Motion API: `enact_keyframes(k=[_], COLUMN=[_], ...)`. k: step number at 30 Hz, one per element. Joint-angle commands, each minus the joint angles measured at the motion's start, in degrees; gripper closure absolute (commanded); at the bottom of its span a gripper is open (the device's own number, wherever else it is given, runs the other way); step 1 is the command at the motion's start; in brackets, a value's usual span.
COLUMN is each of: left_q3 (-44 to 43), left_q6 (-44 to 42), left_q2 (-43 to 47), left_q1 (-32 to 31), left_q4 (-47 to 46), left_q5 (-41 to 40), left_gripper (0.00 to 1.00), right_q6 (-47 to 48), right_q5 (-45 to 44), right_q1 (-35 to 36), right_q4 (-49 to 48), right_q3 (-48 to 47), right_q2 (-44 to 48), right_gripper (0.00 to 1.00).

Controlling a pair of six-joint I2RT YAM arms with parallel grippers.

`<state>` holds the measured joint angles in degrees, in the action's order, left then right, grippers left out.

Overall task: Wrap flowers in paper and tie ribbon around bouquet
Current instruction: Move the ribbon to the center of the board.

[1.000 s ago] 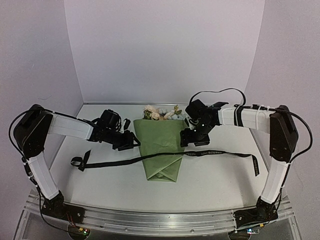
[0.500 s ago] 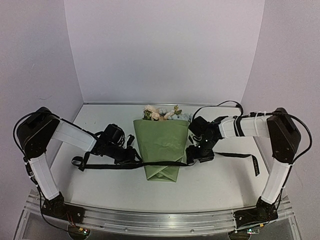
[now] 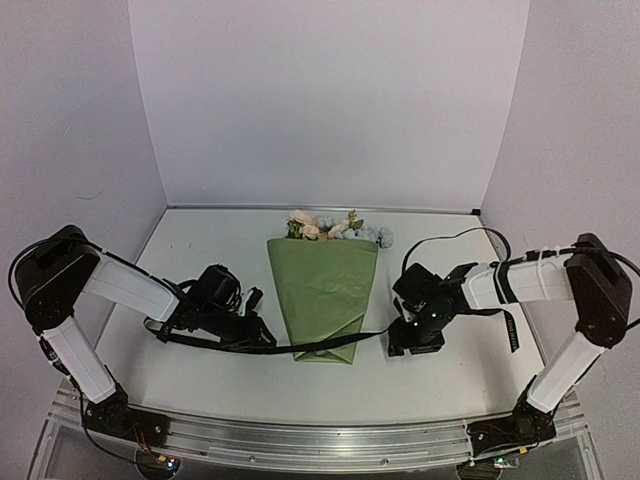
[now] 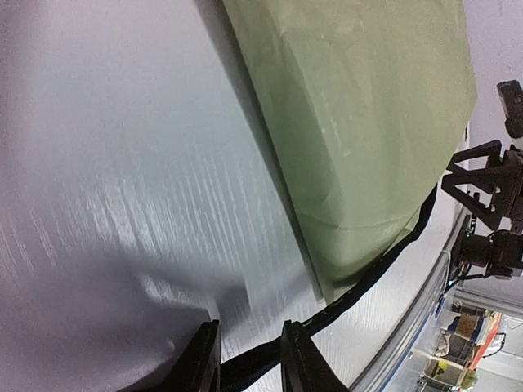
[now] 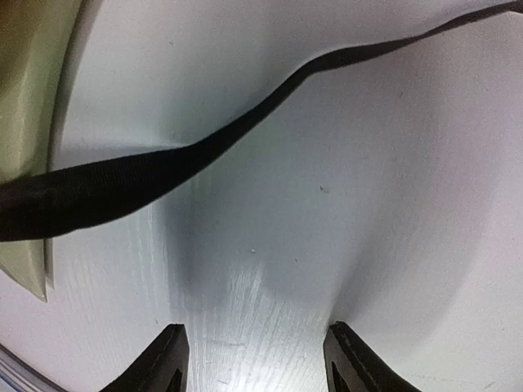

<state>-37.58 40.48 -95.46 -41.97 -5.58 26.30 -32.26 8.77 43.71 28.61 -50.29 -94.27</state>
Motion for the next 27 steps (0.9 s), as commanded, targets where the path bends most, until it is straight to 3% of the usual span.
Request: enact_keyframes(k=[1, 6, 16, 21, 27], left_q3=[2.46, 2.18, 2.16, 2.11, 3.07], left_q6=[0.99, 0.73, -0.28, -0.41, -0.36], left_q2=[2.55, 3.15, 4.32, 4.28, 4.76], left_q1=[-0.91, -0.92, -0.91, -0.89, -0.92], left_q4=[1.92, 2.66, 4.12, 4.18, 3.87], left_q5=[-2.04, -2.60, -4.32, -4.28, -4.24], left_gripper=[0.73, 0.73, 0.74, 0.74, 0.74], right_q6=[-7.01, -15.20, -24.97, -27.53, -27.39], right_q5=[-5.41, -17.68, -30.33, -30.28, -30.71], right_q1=[0.76, 0.68, -1.25, -3.08, -3.90], right_q4=[-2.70, -2.45, -1.29, -0.40, -0.40], right_q3=[2.80, -0.10, -9.94, -12.05, -12.31], right_q2=[5.73, 6.37, -4.43, -9.40, -12.07], right_gripper=[0.38, 0.29, 0.28, 0.35, 0.52])
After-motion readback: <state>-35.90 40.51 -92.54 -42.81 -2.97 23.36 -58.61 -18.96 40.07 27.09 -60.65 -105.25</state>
